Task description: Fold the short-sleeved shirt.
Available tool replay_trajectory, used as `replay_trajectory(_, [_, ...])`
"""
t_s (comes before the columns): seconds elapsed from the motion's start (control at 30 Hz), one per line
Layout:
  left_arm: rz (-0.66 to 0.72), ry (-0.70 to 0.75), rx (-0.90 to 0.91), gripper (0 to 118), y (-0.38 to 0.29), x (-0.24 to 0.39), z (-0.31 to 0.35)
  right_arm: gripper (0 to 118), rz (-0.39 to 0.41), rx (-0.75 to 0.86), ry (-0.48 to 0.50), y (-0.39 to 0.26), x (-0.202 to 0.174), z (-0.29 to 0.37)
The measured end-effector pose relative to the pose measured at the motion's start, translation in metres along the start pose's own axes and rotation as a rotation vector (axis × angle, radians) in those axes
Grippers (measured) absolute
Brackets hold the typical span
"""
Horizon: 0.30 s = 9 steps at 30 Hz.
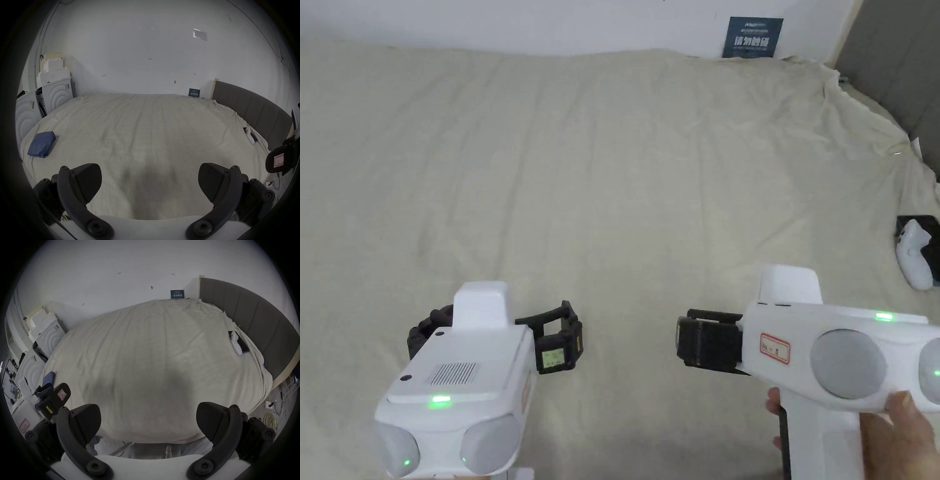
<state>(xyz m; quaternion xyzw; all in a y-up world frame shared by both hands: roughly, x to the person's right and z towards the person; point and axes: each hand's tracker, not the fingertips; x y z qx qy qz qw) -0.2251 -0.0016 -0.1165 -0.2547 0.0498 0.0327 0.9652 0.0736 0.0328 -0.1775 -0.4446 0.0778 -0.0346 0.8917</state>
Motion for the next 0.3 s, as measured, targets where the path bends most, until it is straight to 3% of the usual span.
replay_trajectory(0.03, [-0.002,0.001,0.000,118,-0.003,0.000,-0.001,116,-0.005,-0.023,-0.001,-0.007,-0.037,0.014])
replay_trajectory(0.13, [-0.012,0.020,-0.012,118,-0.007,-0.002,-0.007,116,-0.077,-0.076,0.049,-0.016,-0.060,0.007])
replay_trajectory(0.3, [0.032,0.042,-0.082,118,-0.014,-0.009,-0.027,116,0.001,-0.035,-0.051,-0.017,-0.062,-0.014])
